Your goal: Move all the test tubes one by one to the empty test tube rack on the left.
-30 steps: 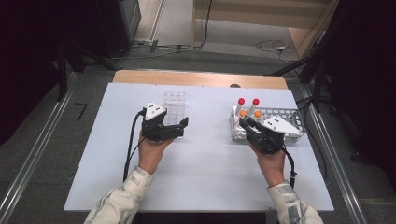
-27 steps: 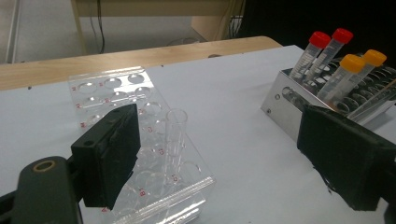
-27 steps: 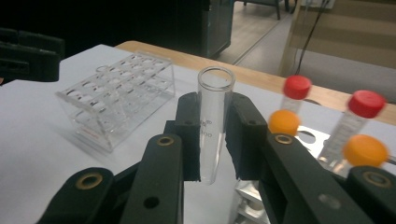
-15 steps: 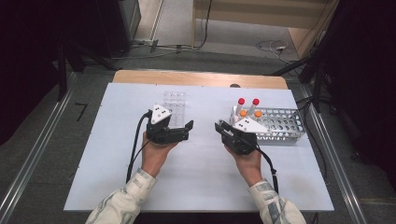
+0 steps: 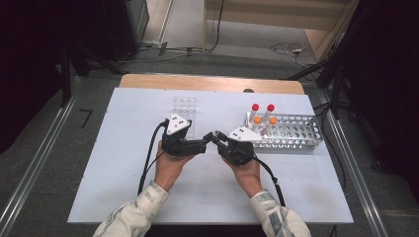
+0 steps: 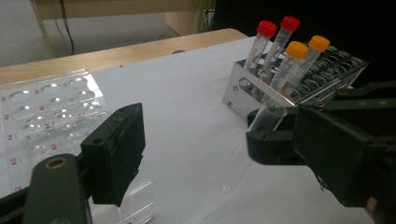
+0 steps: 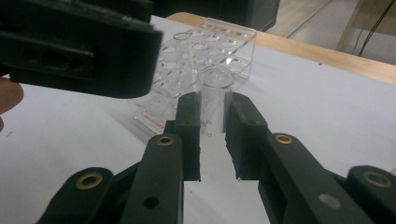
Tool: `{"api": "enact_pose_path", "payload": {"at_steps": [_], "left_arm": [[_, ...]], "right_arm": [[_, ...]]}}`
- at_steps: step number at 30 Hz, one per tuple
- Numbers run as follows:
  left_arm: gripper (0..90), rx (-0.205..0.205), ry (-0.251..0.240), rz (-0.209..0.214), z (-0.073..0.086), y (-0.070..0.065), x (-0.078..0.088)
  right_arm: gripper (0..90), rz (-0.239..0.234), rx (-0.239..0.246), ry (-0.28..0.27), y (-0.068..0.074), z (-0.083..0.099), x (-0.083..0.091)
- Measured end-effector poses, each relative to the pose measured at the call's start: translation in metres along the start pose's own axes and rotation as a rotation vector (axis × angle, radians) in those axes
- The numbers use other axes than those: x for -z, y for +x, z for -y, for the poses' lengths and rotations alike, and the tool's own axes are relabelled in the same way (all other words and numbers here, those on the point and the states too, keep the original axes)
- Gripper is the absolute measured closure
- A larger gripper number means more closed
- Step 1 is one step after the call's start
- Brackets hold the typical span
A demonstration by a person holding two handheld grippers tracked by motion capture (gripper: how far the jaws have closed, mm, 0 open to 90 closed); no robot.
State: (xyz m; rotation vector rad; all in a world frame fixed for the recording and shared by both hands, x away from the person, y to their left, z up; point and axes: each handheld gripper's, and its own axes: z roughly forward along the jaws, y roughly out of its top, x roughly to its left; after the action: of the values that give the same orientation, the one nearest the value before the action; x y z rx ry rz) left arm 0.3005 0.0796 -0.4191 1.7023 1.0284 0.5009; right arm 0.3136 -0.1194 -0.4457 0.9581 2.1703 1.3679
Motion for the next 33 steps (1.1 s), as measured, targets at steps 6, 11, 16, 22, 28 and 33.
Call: {"api": "enact_pose_path", "payload": {"at_steps": [6, 11, 16, 22, 28, 33], "left_arm": [[33.1, -0.002, 0.001, 0.046, 0.000, -0.001, 0.001], [44.8, -0.010, 0.009, 0.075, 0.001, 0.000, 0.001], [56.4, -0.018, 0.021, 0.080, 0.002, 0.000, -0.001], [65.1, -0.027, 0.032, 0.080, 0.003, -0.002, -0.002], [69.3, -0.027, 0.043, 0.080, 0.003, -0.001, -0.003], [73.5, -0.034, 0.048, 0.083, 0.004, -0.001, -0.004]], "right_arm": [[72.7, -0.024, 0.013, 0.012, 0.013, 0.001, -0.008], [72.7, -0.035, 0.017, 0.011, 0.019, 0.000, -0.012], [72.7, -0.039, 0.018, 0.010, 0.021, -0.001, -0.012], [72.7, -0.037, 0.022, 0.012, 0.021, -0.001, -0.012], [72.7, -0.035, 0.020, 0.007, 0.020, -0.002, -0.011], [72.7, -0.034, 0.023, 0.010, 0.020, -0.001, -0.011]]}}
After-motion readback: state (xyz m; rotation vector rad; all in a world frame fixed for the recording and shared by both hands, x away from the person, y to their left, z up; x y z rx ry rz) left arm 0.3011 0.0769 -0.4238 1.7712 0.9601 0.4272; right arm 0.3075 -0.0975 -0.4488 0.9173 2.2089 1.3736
